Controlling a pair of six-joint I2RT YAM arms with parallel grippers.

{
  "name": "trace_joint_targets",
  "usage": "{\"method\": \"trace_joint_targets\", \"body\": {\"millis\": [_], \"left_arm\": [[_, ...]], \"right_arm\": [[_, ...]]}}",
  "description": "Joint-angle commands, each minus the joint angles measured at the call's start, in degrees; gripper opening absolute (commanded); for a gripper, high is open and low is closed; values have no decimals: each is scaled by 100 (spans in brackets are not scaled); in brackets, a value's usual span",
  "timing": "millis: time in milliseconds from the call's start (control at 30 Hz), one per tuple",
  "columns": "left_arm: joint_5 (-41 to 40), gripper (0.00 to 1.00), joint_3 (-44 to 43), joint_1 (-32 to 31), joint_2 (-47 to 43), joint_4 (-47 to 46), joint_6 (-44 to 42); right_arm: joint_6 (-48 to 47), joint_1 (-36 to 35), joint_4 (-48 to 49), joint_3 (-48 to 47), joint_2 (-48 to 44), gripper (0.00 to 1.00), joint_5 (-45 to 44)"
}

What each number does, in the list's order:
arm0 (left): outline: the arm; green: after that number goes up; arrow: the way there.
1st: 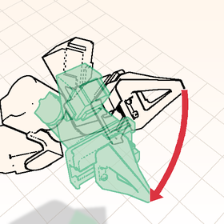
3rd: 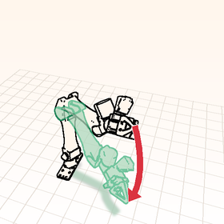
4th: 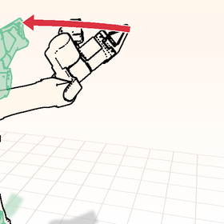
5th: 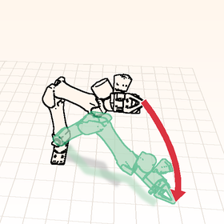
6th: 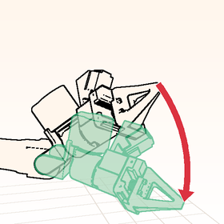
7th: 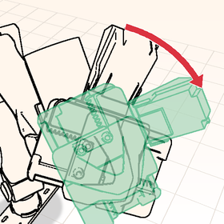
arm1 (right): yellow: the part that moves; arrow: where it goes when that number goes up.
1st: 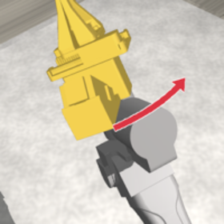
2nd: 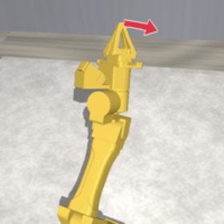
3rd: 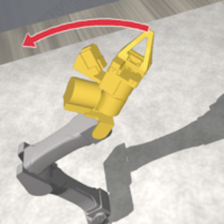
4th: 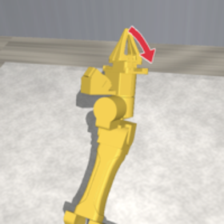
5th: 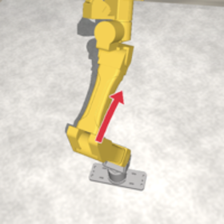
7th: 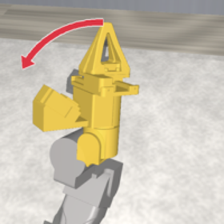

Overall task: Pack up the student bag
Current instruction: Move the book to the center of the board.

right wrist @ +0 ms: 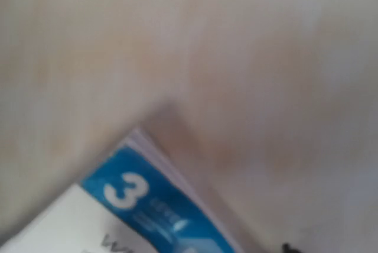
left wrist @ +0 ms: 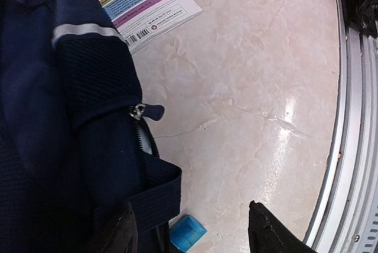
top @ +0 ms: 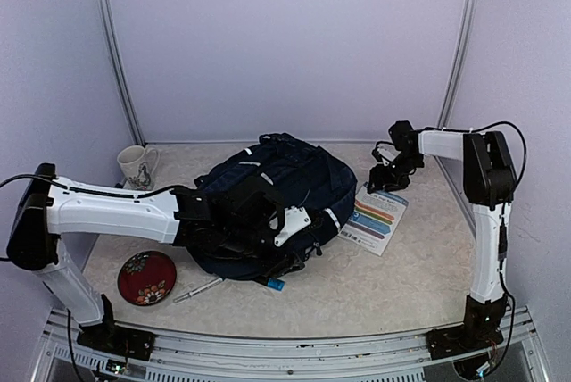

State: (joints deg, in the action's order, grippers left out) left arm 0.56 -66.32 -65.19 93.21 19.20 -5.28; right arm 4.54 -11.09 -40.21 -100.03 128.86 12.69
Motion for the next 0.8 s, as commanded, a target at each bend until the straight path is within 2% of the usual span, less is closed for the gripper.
{"method": "trace_joint_targets", "body": {"millis": [0,100,267,367,433,600,767], "left_arm": [[-231,60,-194,-149,526,-85,-241],[-387,58,-375,-145,977,114,-341],[-116,56,-415,-172,1405,244,-571],[-314,55,-474,-112,1743,317,-646],[-441,53,-570,20,1908,411,-549],[-656,51,-711,225,2144,607,-404],[-585,51,-771,238,2399,535,-458]], "right_arm": [[130,-54,-98,1659,-789,64,1118],[301,-244,160,2626,-1515,61,1411],[663,-438,586,3852,-2836,62,2085],[795,-427,602,4180,-3325,69,1970],[855,-360,444,4255,-3447,73,1416],[985,-218,458,4475,-3314,73,805],[930,-608,690,4620,-2872,70,991]]}}
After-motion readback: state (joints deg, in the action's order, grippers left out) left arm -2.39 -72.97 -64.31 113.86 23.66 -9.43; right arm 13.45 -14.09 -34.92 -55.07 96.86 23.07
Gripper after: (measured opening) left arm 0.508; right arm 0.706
